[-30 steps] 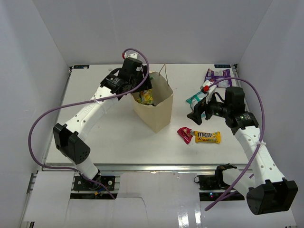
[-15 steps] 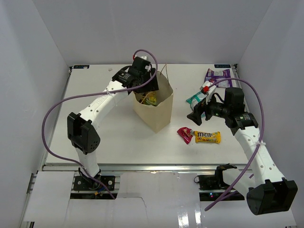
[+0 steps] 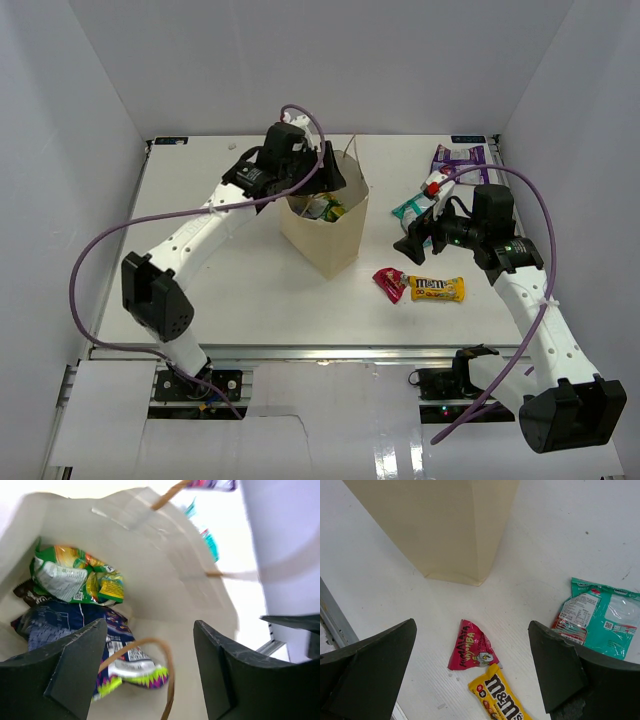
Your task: Place the snacks into the paper bag
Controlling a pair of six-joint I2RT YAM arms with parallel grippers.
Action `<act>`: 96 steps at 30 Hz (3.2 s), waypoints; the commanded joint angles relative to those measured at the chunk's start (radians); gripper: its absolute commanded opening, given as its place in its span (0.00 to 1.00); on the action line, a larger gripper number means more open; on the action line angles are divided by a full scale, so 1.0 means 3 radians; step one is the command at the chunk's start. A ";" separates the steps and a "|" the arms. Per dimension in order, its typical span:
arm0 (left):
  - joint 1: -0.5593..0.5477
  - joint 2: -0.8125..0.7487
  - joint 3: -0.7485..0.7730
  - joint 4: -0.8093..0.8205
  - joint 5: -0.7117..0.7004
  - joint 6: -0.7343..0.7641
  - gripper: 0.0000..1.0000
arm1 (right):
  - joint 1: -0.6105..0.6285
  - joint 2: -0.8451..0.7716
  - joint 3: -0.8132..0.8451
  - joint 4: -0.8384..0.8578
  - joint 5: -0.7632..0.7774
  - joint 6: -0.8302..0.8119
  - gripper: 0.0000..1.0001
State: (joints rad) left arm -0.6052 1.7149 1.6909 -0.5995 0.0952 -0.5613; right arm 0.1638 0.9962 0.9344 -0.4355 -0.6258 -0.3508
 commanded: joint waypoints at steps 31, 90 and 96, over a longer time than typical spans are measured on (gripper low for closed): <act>-0.0104 -0.1156 -0.0677 0.0352 -0.0103 0.0536 0.73 | 0.0001 0.0054 0.0045 -0.0118 -0.0082 -0.0145 0.98; -0.0171 -0.4694 -0.3657 0.0413 -0.1319 -0.1089 0.88 | 0.0303 0.2120 -0.0159 -0.0164 0.0143 -0.1183 0.38; -0.0171 -0.4801 -0.3719 0.0362 -0.1396 -0.1222 0.98 | 0.0226 0.1151 -0.0328 -0.0414 -0.0158 -0.1519 0.08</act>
State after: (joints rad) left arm -0.6540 0.2932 0.5945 -0.4747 -0.2962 -0.8936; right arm 0.2424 1.5036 0.8371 -0.5091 -0.6010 -0.7242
